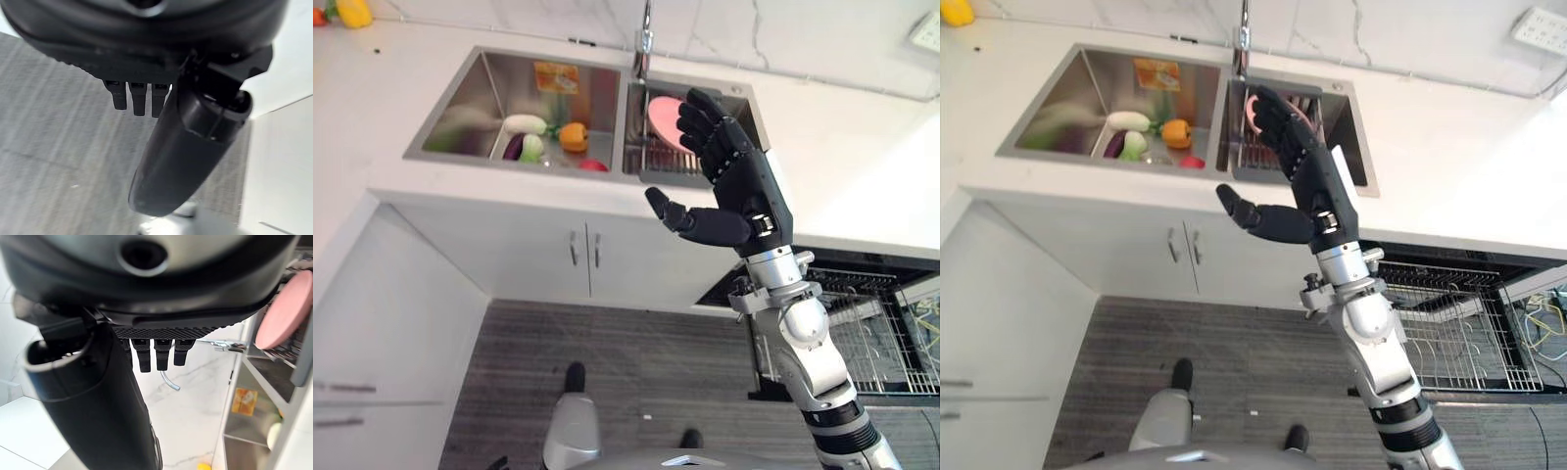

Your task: Place the dishes in the dishwasher.

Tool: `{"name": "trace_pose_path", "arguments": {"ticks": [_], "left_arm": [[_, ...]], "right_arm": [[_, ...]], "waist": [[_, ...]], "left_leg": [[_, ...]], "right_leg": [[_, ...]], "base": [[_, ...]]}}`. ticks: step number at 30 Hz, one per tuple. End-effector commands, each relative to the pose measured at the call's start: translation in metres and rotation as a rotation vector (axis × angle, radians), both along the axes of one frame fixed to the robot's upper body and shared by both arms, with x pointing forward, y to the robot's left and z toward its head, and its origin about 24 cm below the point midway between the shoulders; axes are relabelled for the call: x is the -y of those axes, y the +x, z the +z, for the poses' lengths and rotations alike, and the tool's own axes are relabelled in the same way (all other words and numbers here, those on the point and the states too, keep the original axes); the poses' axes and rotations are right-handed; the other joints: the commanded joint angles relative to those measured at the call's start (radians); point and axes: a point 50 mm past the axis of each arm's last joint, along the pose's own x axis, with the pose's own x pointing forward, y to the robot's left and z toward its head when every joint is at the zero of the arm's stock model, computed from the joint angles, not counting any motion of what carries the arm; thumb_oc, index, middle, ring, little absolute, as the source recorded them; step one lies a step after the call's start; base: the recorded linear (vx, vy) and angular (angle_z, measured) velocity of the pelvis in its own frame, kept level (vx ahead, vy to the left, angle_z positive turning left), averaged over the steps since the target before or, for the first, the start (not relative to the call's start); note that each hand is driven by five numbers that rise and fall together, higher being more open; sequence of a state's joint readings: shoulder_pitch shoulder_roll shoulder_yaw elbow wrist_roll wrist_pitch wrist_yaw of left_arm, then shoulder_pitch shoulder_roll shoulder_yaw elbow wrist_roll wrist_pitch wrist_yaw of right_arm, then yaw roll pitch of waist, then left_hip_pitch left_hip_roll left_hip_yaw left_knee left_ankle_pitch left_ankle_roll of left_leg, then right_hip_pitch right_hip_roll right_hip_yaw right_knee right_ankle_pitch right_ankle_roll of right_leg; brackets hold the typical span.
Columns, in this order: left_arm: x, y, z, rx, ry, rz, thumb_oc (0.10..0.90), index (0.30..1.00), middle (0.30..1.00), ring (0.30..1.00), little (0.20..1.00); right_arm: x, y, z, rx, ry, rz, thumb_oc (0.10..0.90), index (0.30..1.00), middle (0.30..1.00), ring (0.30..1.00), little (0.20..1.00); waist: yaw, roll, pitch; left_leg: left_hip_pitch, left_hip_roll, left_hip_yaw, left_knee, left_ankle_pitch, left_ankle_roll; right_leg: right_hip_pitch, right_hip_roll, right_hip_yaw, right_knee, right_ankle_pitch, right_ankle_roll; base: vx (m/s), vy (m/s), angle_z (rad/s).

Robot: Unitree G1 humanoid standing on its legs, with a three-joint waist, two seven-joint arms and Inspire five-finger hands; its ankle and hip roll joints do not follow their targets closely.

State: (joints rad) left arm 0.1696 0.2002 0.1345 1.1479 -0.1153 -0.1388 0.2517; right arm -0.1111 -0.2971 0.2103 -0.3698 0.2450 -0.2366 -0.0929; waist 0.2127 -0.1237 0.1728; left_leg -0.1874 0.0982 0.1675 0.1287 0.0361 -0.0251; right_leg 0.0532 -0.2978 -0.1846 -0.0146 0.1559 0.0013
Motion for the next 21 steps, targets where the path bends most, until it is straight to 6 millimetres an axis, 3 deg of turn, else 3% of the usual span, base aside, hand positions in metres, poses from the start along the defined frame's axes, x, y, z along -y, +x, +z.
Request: {"name": "trace_pose_path", "arguments": {"ticks": [1, 3, 4, 5, 7, 8, 9, 10, 13, 15, 17, 18, 21], "left_arm": [[-0.016, 0.005, 0.009, 0.037, 0.068, -0.101, 0.800, 0.900, 0.900, 0.900, 0.900], [-0.018, 0.010, 0.010, 0.037, 0.073, -0.119, 0.800, 0.900, 0.900, 0.900, 0.900], [-0.019, 0.012, 0.010, 0.033, 0.079, -0.137, 0.800, 0.900, 0.900, 0.900, 0.900], [-0.017, 0.014, 0.009, 0.011, 0.077, -0.212, 0.800, 0.900, 0.900, 0.900, 0.900], [-0.016, 0.013, 0.009, 0.009, 0.077, -0.212, 0.800, 0.900, 0.900, 0.900, 0.900], [-0.017, 0.016, 0.010, 0.023, 0.080, -0.197, 0.800, 0.900, 0.900, 0.900, 0.900], [-0.017, 0.019, 0.010, 0.032, 0.080, -0.181, 0.800, 0.900, 0.900, 0.900, 0.900], [-0.017, 0.020, 0.010, 0.035, 0.077, -0.165, 0.800, 0.900, 0.900, 0.900, 0.900], [-0.011, 0.026, 0.008, 0.044, 0.058, -0.167, 0.800, 0.900, 0.900, 0.900, 0.900], [-0.001, 0.036, 0.007, 0.073, 0.028, -0.181, 0.800, 0.900, 0.900, 0.900, 0.900], [-0.001, 0.036, 0.007, 0.073, 0.027, -0.181, 0.800, 0.900, 0.900, 0.900, 0.900], [0.009, 0.047, 0.007, 0.098, 0.008, -0.218, 0.800, 0.900, 0.900, 0.900, 0.900], [0.012, 0.052, 0.007, 0.113, 0.007, -0.216, 0.800, 0.900, 0.900, 0.900, 0.900]], "right_arm": [[0.020, -0.013, 0.044, 0.272, 0.064, -0.131, 0.800, 0.900, 0.900, 0.900, 0.900], [0.024, -0.014, 0.042, 0.265, 0.085, -0.170, 0.800, 0.900, 0.900, 0.900, 0.900], [0.029, -0.016, 0.040, 0.254, 0.097, -0.199, 0.800, 0.900, 0.900, 0.900, 0.900], [0.039, -0.024, 0.036, 0.248, 0.095, -0.249, 0.800, 0.900, 0.900, 0.900, 0.900], [0.039, -0.024, 0.035, 0.246, 0.094, -0.249, 0.800, 0.900, 0.900, 0.900, 0.900], [0.036, -0.023, 0.039, 0.266, 0.093, -0.243, 0.800, 0.900, 0.900, 0.900, 0.900], [0.033, -0.020, 0.042, 0.272, 0.095, -0.231, 0.800, 0.900, 0.900, 0.900, 0.900], [0.031, -0.017, 0.044, 0.278, 0.098, -0.227, 0.800, 0.900, 0.900, 0.900, 0.900], [0.030, -0.014, 0.044, 0.275, 0.102, -0.229, 0.800, 0.900, 0.900, 0.900, 0.900], [0.030, -0.013, 0.044, 0.267, 0.100, -0.238, 0.800, 0.900, 0.900, 0.900, 0.900], [0.030, -0.013, 0.044, 0.267, 0.099, -0.239, 0.800, 0.900, 0.900, 0.900, 0.900], [0.031, -0.014, 0.040, 0.241, 0.063, -0.239, 0.800, 0.900, 0.900, 0.900, 0.900], [0.034, -0.014, 0.036, 0.208, 0.049, -0.243, 0.800, 0.900, 0.900, 0.900, 0.900]], "waist": [[-0.004, 0.076, -0.083], [-0.025, 0.094, -0.071], [-0.048, 0.100, -0.067], [-0.123, 0.108, -0.067], [-0.129, 0.108, -0.068], [-0.145, 0.111, -0.058], [-0.134, 0.113, -0.062], [-0.123, 0.115, -0.063], [-0.120, 0.126, -0.073], [-0.159, 0.146, -0.067], [-0.159, 0.149, -0.066], [-0.191, 0.149, -0.065], [-0.194, 0.138, -0.081]], "left_leg": [[0.079, 0.006, -0.021, -0.216, 0.037, -0.039], [0.112, -0.009, -0.037, -0.216, 0.015, -0.027], [0.127, -0.025, -0.055, -0.216, 0.004, -0.018], [0.139, -0.078, -0.109, -0.216, -0.010, 0.005], [0.141, -0.080, -0.115, -0.216, -0.012, 0.005], [0.156, -0.085, -0.115, -0.216, -0.019, 0.002], [0.159, -0.067, -0.096, -0.216, -0.024, -0.008], [0.169, -0.049, -0.086, -0.216, -0.035, -0.016], [0.181, -0.037, -0.103, -0.216, -0.039, -0.020], [0.206, -0.033, -0.144, -0.216, -0.040, -0.020], [0.209, -0.031, -0.144, -0.216, -0.043, -0.021], [0.231, -0.023, -0.167, -0.216, -0.049, -0.024], [0.242, -0.015, -0.165, -0.216, -0.058, -0.026]], "right_leg": [[0.072, 0.081, 0.005, 0.104, -0.111, 0.050], [0.028, 0.131, 0.039, 0.182, -0.128, 0.050], [-0.002, 0.189, 0.082, 0.194, -0.133, 0.047], [-0.061, 0.316, 0.177, 0.169, -0.141, 0.032], [-0.057, 0.315, 0.171, 0.169, -0.145, 0.032], [-0.062, 0.282, 0.118, 0.079, -0.141, 0.020], [-0.082, 0.244, 0.058, 0.014, -0.140, 0.024], [-0.084, 0.229, 0.043, -0.031, -0.137, 0.030], [-0.134, 0.205, 0.075, -0.073, -0.141, 0.034], [-0.226, 0.190, 0.141, -0.073, -0.132, 0.042], [-0.224, 0.192, 0.140, -0.073, -0.134, 0.041], [-0.234, 0.186, 0.159, -0.073, -0.109, 0.054], [-0.204, 0.183, 0.146, -0.073, -0.116, 0.054]], "base": [[0.12, 0.335, -0.04], [0.16, 0.297, 0.04], [0.28, 0.350, 0.27], [0.23, 0.264, 0.21], [0.11, 0.109, 0.87], [0.07, 0.018, 1.09], [0.09, -0.003, 0.36], [0.07, -0.068, -0.49], [0.13, -0.032, -0.71], [0.23, -0.042, -0.47], [0.13, -0.081, 0.25], [0.22, -0.196, 0.60], [0.14, -0.177, 0.92]]}}
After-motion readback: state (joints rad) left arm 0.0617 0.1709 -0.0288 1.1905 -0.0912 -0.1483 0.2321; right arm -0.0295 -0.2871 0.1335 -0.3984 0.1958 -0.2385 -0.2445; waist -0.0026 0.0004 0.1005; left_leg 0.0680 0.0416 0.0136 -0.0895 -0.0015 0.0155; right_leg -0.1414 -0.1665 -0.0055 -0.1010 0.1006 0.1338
